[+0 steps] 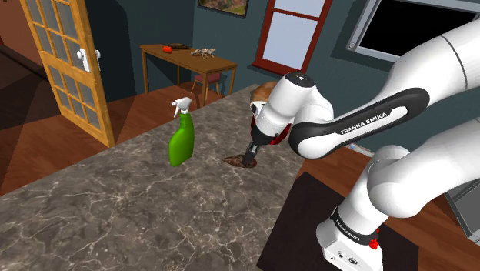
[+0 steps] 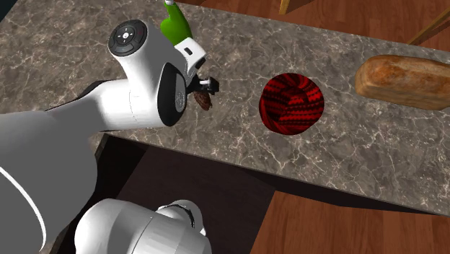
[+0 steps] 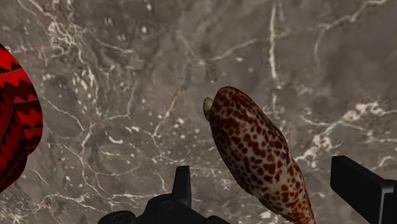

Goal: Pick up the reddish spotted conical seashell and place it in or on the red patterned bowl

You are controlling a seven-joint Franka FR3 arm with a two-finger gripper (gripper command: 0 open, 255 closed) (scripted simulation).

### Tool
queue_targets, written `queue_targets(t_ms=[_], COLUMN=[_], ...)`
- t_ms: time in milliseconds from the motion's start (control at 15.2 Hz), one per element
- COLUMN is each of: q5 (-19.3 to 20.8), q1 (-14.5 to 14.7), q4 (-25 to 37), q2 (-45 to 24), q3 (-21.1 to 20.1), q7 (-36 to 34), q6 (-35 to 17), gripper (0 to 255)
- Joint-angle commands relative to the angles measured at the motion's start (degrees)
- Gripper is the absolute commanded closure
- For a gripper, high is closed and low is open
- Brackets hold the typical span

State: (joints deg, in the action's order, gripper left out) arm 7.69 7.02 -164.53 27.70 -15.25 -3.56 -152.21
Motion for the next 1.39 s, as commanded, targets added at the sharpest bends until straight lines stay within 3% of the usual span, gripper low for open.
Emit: queue_targets(t_ms=[0,396,462,1056,1122,1254,1320], q5=[0.4,0.4,0.4,0.4,0.4,-4.1,-4.4], q1=[-0.4,-0.4,-0.4,-0.5,-0.5,11.3,10.4], q4=[0.1,0.1,0.1,0.5,0.5,20.5,21.2], q2=[-1.0,-0.9,-0.9,-1.0,-1.0,-16.3,-16.9], q3=[-0.3,-0.3,-0.3,-0.2,-0.2,14.4,13.5], q7=[-0.3,-0.3,-0.3,-0.3,-0.3,29.5,30.6], q6=[-0.9,-0.9,-0.9,-0.9,-0.9,22.1,22.9], gripper=[0,0,255,255,0,0,0])
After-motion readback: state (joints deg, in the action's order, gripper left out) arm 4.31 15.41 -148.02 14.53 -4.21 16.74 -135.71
